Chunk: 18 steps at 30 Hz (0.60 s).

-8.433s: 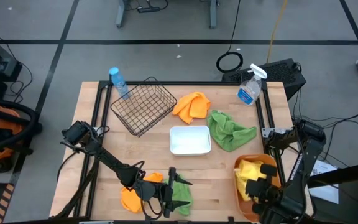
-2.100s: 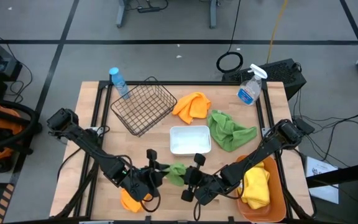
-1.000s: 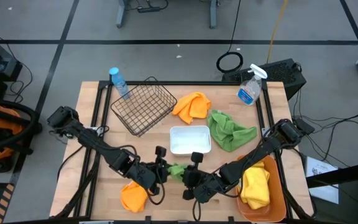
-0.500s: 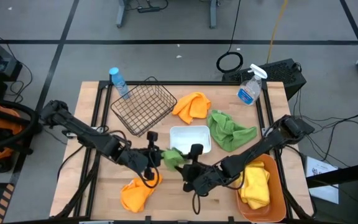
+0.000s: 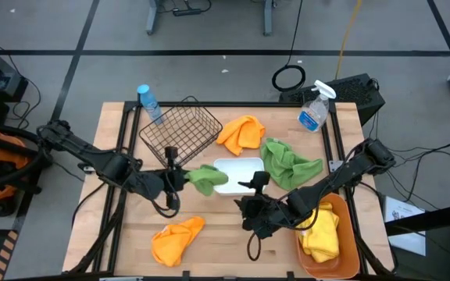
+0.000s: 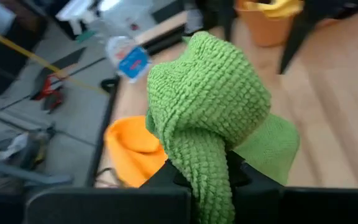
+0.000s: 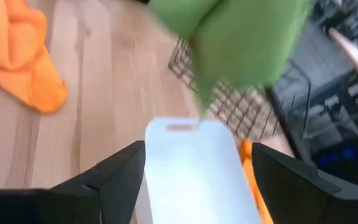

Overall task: Sort microfiber towel by color & place in baskets
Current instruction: Put the bottom green microfiber towel into the black wire basket

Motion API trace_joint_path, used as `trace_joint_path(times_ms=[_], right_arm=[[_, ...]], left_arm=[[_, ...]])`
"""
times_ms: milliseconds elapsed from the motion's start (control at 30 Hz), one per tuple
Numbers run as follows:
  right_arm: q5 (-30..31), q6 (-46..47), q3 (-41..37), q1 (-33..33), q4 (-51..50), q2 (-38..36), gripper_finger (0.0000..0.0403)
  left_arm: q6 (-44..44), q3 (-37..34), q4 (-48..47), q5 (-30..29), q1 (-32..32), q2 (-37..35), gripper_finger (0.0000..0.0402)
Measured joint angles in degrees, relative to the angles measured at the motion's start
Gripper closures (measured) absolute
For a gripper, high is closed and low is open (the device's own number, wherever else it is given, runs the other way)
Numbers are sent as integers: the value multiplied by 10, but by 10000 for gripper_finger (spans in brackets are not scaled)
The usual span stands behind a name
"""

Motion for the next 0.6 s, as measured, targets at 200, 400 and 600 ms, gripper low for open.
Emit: trace_joint_path(times_ms=[200,400,600], right_arm=[[0,49,-1,6,-35,9,133],[1,39,-1,5,-34,9,145],[1,19,-1,2,-34,9,154]], left_arm=[[15,0,-35,-70,5,-20,381],[-25,0,-82,-89,52,-29,381],[-51,0,-118,-92,127,-29,380]])
